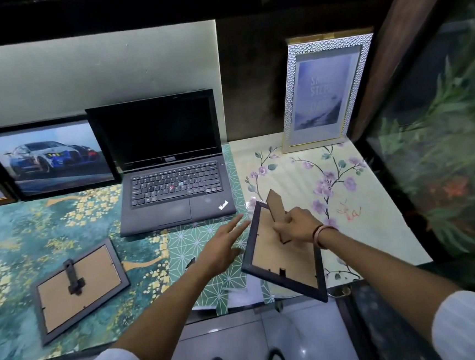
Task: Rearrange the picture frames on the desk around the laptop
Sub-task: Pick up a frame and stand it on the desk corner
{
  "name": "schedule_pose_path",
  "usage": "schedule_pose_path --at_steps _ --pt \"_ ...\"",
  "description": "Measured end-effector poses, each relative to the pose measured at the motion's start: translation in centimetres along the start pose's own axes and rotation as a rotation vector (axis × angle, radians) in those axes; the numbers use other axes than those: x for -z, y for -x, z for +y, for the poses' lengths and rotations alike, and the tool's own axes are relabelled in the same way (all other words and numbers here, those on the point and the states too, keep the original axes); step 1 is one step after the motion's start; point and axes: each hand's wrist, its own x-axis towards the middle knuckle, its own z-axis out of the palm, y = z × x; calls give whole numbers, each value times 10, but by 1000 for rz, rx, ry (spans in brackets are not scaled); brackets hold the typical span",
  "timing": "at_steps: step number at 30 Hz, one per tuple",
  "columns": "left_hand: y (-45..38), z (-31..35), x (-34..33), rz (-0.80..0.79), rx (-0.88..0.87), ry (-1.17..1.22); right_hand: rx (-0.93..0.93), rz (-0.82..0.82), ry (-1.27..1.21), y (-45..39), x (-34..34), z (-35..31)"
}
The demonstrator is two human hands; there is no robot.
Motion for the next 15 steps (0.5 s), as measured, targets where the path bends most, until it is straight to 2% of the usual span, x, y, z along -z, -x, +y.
schedule_pose_path --at_steps 2,5,8,10,12,15 --pt "-10 9 4 99 -43 82 -47 -54 -87 -3 14 -2" --pt "-27 28 16 264 -35 325 -104 -191 -260 -8 32 -7" --pt "-40 39 35 233 62 552 -139 -236 -377 -6 63 -13" --pt "-48 43 42 204 113 656 -210 -109 -559 -14 84 -4" --pt "-58 46 42 211 144 705 -392 137 -866 -32 101 17" --pt "-76 52 37 225 176 707 -508 200 -1034 -53 111 27"
